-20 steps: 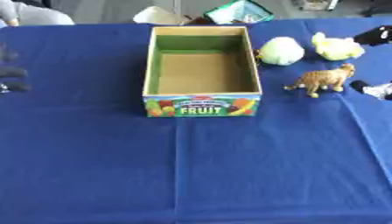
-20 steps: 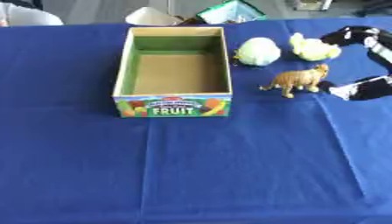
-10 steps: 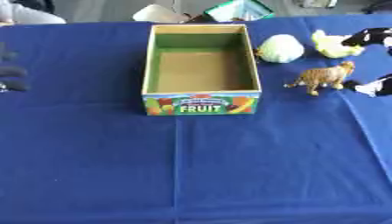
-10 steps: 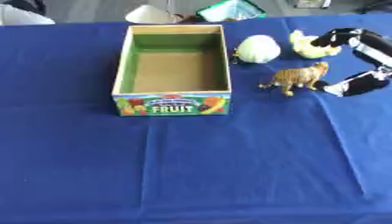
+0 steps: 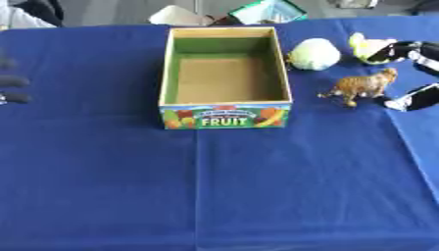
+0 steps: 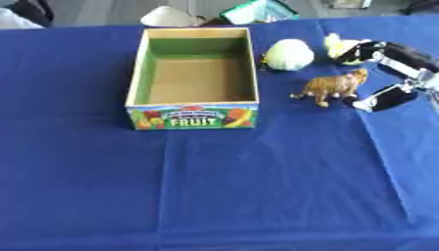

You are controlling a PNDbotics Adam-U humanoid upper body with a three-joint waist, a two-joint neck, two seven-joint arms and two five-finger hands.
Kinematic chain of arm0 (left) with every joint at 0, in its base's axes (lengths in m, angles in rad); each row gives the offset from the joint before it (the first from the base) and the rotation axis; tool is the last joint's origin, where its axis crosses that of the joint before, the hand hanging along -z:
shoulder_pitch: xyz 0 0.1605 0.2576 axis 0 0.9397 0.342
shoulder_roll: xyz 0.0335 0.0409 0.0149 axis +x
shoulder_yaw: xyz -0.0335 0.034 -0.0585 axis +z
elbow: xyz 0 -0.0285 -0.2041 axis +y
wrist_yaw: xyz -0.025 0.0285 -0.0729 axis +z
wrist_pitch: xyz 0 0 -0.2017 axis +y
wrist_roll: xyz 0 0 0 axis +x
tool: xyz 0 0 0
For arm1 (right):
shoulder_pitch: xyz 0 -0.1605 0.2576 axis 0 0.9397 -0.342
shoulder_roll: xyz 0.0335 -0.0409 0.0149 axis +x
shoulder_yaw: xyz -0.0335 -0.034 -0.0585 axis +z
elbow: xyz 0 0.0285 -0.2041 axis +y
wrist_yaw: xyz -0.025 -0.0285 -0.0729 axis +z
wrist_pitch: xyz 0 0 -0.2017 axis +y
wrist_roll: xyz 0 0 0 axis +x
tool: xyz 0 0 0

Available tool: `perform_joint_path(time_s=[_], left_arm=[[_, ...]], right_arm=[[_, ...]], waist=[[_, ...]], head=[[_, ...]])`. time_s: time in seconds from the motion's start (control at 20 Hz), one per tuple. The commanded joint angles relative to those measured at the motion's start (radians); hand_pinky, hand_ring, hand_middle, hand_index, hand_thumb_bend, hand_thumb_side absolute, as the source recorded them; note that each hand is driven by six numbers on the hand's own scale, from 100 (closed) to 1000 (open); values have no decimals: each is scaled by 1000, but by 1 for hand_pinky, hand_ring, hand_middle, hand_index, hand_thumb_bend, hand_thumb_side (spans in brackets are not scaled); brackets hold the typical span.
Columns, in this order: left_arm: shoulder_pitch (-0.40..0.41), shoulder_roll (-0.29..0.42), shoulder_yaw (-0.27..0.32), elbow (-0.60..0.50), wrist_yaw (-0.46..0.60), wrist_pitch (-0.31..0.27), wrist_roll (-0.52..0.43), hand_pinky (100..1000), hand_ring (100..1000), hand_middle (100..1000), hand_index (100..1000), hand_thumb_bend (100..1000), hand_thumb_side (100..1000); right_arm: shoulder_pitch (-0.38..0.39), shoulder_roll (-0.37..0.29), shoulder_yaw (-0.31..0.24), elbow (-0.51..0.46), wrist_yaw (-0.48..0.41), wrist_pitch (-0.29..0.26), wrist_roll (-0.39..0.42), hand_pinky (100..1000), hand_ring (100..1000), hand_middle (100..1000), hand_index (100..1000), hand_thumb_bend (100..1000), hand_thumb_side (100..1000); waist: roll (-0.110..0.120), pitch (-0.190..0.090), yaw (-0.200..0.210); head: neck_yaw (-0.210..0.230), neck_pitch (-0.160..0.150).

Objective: Pick up objects on the table and place them in the box.

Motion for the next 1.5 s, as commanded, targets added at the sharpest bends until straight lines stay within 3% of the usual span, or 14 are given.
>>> perform_joint_path(time_s=[0.05,0.45,0.95,1.15,1.2,1.3,1.5], left_arm=[[-6,20,-2,-21,3,-2,-3,540,626,658,776,330,603],[-5,19,-3,-21,4,-1,-4,540,626,659,776,329,603],[-3,18,-3,-20,6,0,-5,540,627,659,776,327,604],[-3,18,-3,-20,6,0,-5,540,627,659,776,325,605],[-3,18,-3,-20,6,0,-5,540,627,659,776,325,605],[-3,18,-3,-20,6,0,-5,540,627,659,776,325,605],[-4,18,-3,-20,6,0,-4,540,627,659,776,324,605]], right_arm=[[-25,-13,-8,23,32,-9,-9,818,816,757,848,421,100],[-56,21,-19,90,112,1,-63,809,798,730,825,424,100],[-70,43,-21,123,197,3,-137,766,717,619,735,377,100],[-69,45,-21,120,216,4,-173,720,633,538,664,271,100],[-69,45,-21,119,218,4,-182,700,601,508,636,181,100],[-68,46,-20,117,221,6,-199,680,564,474,607,100,100],[-68,45,-20,107,213,10,-238,642,504,411,528,100,100]], waist=[[-1,-17,1],[3,-18,2],[7,-18,-1],[7,-18,-1],[7,-18,-1],[7,-18,-1],[7,-19,-1]], head=[[-2,8],[-5,11],[-7,13],[-7,13],[-7,13],[-7,13],[-7,13]])
